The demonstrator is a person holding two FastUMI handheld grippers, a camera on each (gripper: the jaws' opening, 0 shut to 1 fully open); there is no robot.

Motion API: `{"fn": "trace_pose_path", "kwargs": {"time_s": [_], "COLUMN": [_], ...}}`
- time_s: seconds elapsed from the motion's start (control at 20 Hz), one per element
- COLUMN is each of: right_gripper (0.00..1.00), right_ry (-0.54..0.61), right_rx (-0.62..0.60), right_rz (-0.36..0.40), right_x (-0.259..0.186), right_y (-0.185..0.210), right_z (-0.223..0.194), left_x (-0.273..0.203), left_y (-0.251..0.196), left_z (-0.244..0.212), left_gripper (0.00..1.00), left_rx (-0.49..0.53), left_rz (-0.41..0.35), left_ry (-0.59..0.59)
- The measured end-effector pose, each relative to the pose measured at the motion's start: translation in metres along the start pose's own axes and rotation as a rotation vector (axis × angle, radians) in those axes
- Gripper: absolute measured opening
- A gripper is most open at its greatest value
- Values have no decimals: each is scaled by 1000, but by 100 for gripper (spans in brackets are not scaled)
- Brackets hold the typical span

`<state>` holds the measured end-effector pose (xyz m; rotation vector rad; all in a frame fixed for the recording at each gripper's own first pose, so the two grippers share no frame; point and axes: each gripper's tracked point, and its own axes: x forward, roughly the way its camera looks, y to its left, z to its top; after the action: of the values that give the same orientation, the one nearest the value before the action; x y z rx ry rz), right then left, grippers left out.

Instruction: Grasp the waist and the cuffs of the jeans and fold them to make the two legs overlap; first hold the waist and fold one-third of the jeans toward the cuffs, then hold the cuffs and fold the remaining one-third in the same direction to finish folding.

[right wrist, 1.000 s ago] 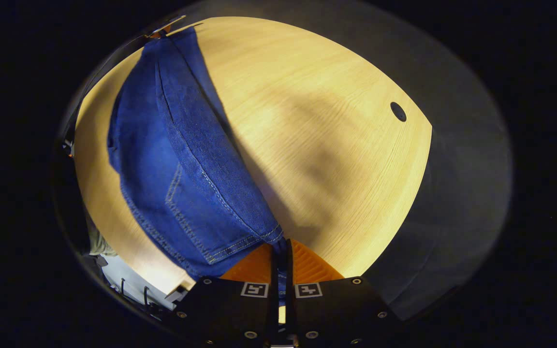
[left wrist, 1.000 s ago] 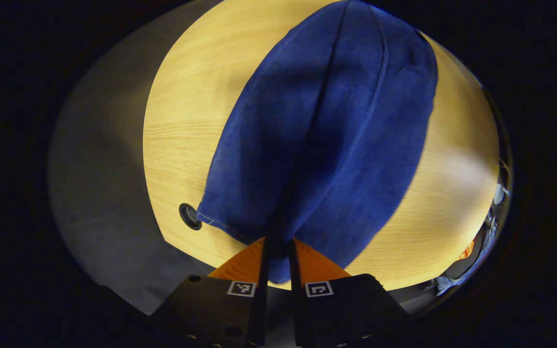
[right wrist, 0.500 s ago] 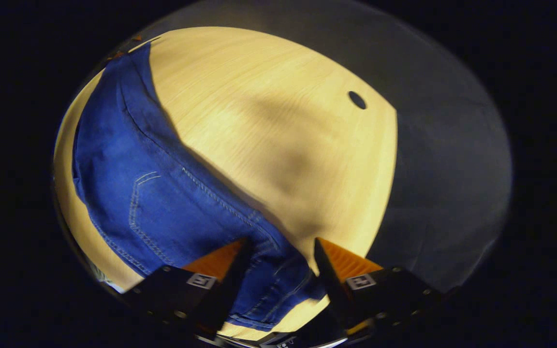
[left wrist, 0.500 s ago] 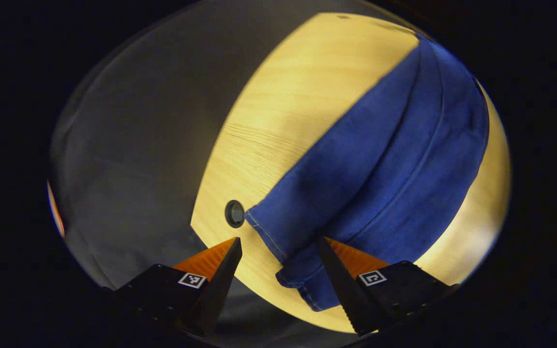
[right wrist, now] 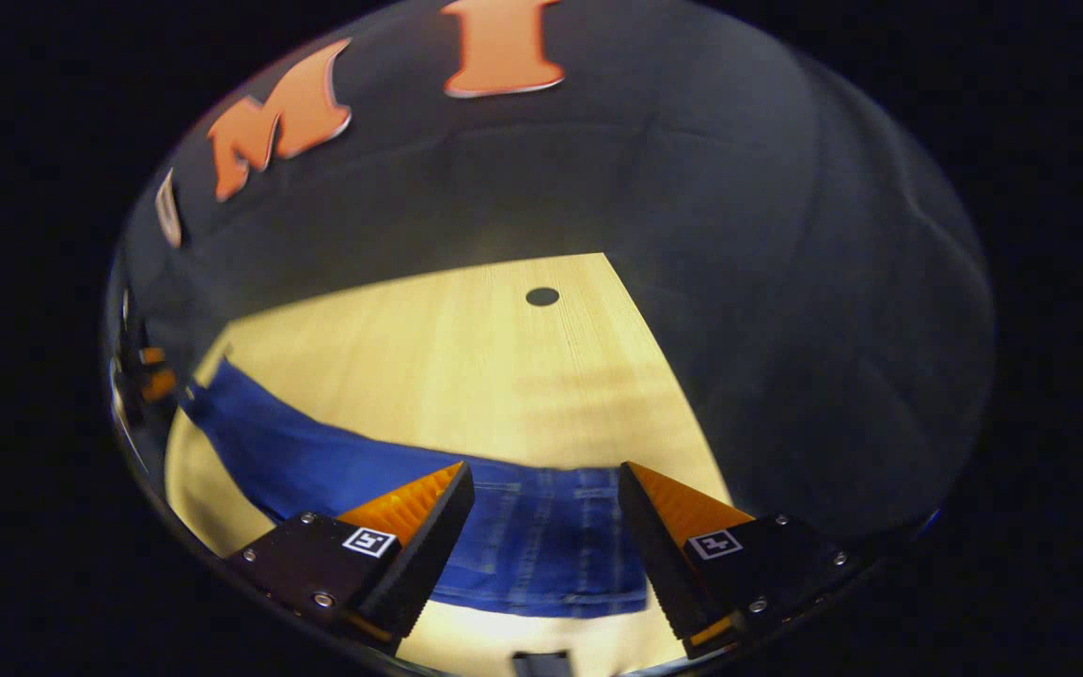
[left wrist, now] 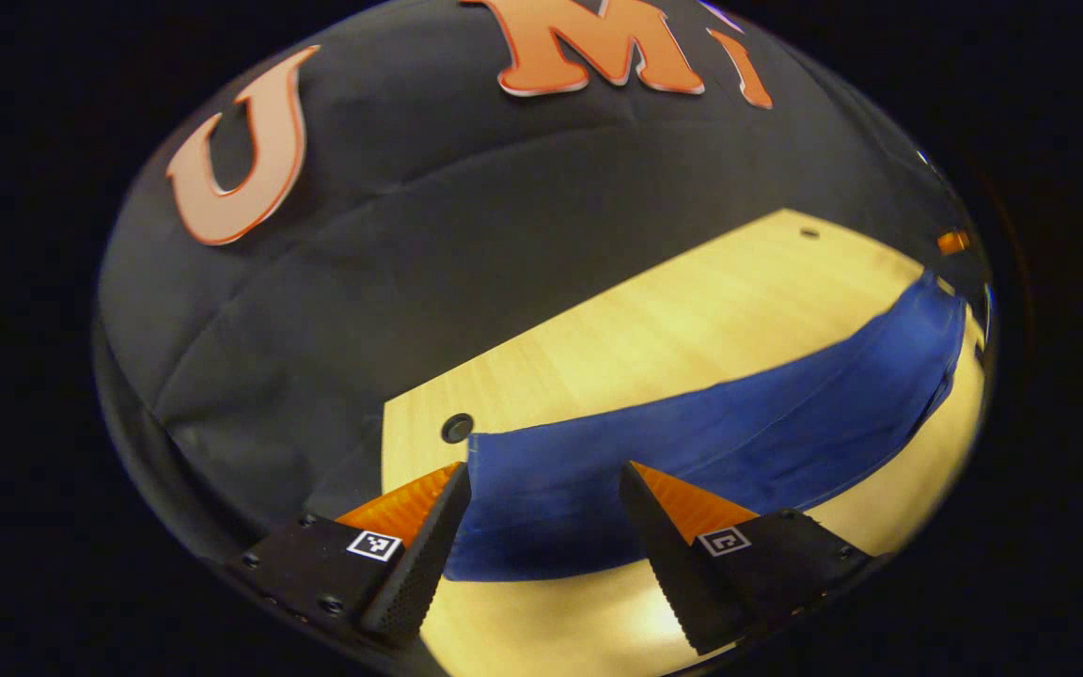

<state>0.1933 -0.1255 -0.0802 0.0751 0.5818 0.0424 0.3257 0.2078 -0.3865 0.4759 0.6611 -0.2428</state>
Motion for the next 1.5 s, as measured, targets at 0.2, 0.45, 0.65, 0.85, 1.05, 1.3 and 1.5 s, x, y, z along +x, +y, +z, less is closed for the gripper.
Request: {"fn": "trace_pose_path", "kwargs": {"time_s": [0.2, 0.45, 0.65, 0.85, 1.05, 1.3, 1.5], "right_gripper": [97, 96, 96, 96, 96, 96, 95], "right_ry": [-114, -156, -102, -22, -43, -68, -57], "right_rx": [368, 618, 815, 856, 935, 948, 864], "right_rz": [124, 48, -61, -140, -127, -112, -152], "right_x": [1, 20, 30, 55, 83, 112, 138], "right_y": [4, -13, -46, -59, -58, -60, -55], "right_z": [-3, -9, -53, -94, -90, -69, -59], "left_x": [17, 27, 36, 37, 35, 30, 30], "left_y": [-12, -30, -40, -41, -41, -36, -38], "left_z": [-10, -15, -14, -14, -14, -10, -10], "left_gripper": [98, 99, 98, 98, 98, 98, 99], "left_rx": [-105, -185, -189, -164, -142, -108, -109], "left_rz": [-39, -79, -107, -117, -101, -78, -81], "left_ry": [-58, -90, -102, -88, -61, -58, -52]}}
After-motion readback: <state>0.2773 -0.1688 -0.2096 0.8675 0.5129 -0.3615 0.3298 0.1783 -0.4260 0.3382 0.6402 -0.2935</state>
